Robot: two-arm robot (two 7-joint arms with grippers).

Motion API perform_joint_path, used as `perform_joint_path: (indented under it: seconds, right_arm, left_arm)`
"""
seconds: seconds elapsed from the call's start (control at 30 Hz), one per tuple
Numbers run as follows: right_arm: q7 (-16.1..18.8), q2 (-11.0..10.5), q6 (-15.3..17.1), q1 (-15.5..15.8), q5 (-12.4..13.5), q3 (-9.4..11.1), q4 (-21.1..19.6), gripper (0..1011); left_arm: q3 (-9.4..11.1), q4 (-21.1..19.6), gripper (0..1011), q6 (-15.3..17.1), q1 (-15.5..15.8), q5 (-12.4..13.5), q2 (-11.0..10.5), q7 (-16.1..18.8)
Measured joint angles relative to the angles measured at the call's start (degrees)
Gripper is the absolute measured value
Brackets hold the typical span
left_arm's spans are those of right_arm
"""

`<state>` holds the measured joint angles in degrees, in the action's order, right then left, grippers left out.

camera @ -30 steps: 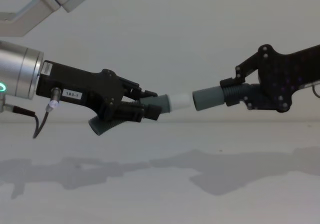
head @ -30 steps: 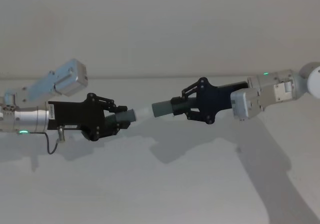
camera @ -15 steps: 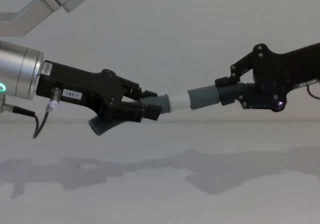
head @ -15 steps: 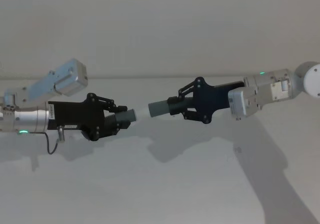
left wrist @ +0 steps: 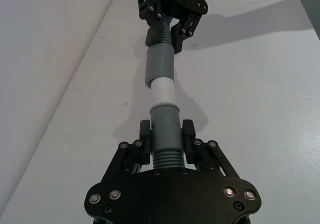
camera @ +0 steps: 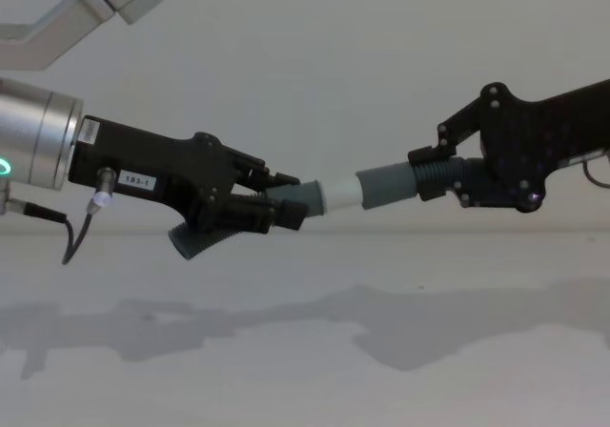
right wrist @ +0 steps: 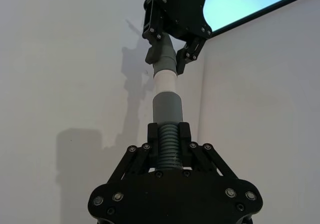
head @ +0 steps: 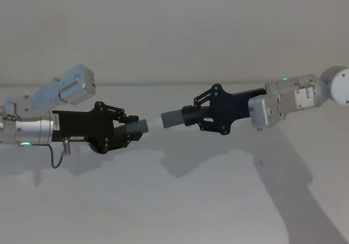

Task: Use both hands to pick up one end of the pipe from the table, align the ends, and insert them.

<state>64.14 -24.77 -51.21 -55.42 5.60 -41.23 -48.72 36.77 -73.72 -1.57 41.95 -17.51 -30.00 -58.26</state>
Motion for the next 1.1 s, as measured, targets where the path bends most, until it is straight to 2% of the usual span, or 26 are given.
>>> perform_joint_path:
  seconds: [1.1]
  right_arm:
    - [-1.4,-1.9,1.5,0.7,0.3,-0.9,-3.0,217]
  left_arm:
    - [0.0,0.0,339,0.0,0.0,0.0,0.0,0.0]
